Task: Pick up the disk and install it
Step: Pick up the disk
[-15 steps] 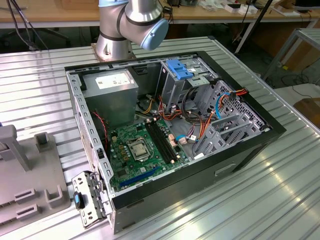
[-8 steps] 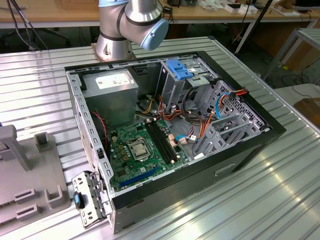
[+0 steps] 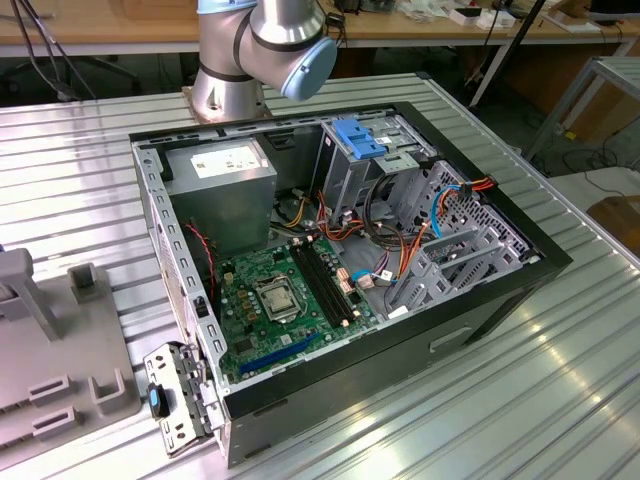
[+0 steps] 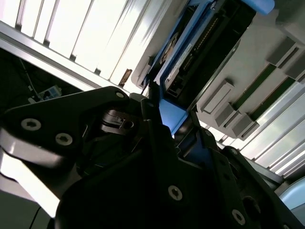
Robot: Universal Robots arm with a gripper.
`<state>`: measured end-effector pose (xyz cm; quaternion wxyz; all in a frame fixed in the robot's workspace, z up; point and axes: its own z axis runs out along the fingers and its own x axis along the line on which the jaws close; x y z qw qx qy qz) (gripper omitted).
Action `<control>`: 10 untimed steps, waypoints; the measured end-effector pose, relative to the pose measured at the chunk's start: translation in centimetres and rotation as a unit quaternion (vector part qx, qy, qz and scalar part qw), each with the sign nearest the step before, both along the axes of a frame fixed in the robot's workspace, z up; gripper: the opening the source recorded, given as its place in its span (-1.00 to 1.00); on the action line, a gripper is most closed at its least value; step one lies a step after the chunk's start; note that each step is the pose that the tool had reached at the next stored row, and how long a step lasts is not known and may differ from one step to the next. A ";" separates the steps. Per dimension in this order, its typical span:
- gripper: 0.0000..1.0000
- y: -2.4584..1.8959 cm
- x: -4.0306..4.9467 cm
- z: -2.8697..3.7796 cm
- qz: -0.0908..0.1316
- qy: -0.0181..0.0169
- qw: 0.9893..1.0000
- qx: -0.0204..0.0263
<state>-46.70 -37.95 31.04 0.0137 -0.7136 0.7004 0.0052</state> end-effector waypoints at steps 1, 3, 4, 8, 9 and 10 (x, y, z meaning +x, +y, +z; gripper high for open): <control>-0.25 0.00 0.00 0.02 0.000 0.000 1.000 0.000; -0.25 0.00 0.00 0.02 0.000 0.000 1.000 0.000; -0.25 0.00 0.00 0.03 0.000 0.000 1.000 0.000; -0.25 0.00 0.00 -0.06 0.000 0.000 1.000 0.000; -0.25 0.00 0.00 -0.19 0.000 0.000 1.000 0.000; -0.25 0.00 0.00 -0.41 0.000 0.000 1.000 0.000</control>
